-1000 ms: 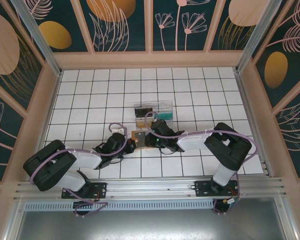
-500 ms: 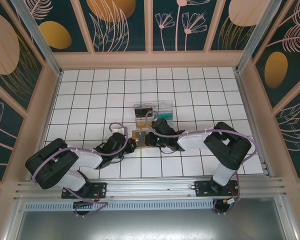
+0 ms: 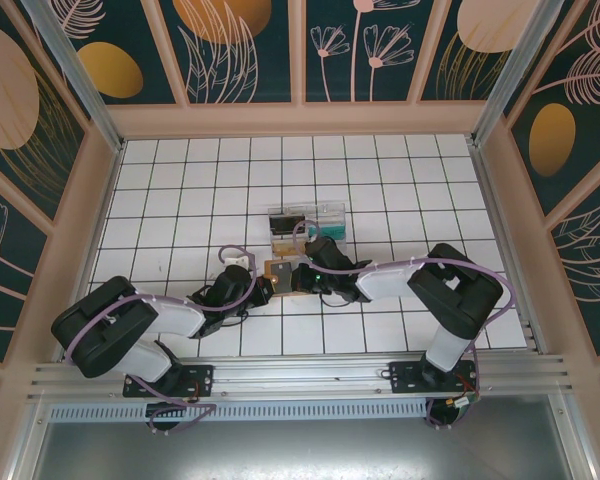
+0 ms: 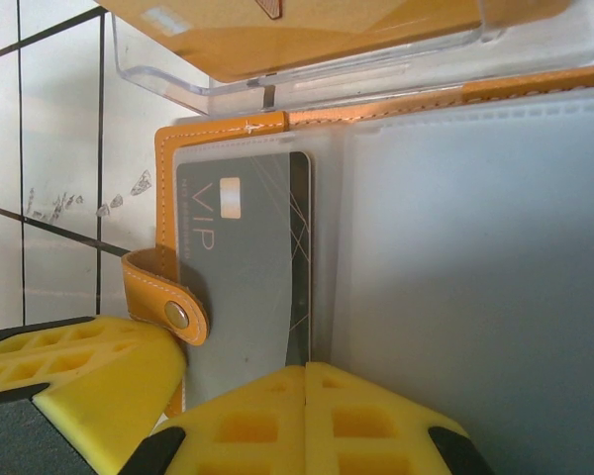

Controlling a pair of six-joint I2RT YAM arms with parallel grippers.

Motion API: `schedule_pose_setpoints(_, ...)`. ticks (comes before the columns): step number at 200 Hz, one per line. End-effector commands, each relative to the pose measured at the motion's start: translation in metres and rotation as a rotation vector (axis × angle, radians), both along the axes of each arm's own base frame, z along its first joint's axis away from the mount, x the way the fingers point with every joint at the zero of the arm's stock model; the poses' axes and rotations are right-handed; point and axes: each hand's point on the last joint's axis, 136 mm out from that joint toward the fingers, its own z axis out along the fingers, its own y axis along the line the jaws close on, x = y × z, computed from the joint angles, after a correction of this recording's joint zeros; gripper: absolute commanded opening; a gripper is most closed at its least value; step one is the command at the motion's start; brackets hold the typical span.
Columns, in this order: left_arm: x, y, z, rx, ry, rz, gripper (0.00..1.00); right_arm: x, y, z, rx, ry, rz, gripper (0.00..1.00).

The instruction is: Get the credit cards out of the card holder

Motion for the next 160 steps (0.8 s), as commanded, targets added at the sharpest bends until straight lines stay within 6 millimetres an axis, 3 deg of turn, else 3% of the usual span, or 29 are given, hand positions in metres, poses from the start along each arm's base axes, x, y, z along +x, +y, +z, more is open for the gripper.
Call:
schedule_pose_setpoints(1,-0.012,0.012,-0.017,0.073,0.068,0.005,0.00,-0.005,-0.004,-0.002,0.015,0.018,0.001,0.00)
schedule_pose_setpoints(54,-0.012,0.024,-0.020,0.116,0.071,0.042,0.00,0.001,-0.028,0.002,0.007,0.002,-0.053,0.00)
schedule_pose_setpoints(114,-0.012,0.020,-0.019,0.109,0.071,0.030,0.00,0.000,-0.032,0.002,0.004,-0.003,-0.049,0.00)
schedule_pose_setpoints(127,-0.011,0.018,-0.018,0.107,0.070,0.022,0.00,0.000,-0.029,0.002,0.010,0.001,-0.039,0.12)
schedule_pose_setpoints(160,-0.012,0.015,-0.020,0.104,0.074,0.010,0.00,0.002,-0.021,0.001,0.022,0.003,-0.026,0.16)
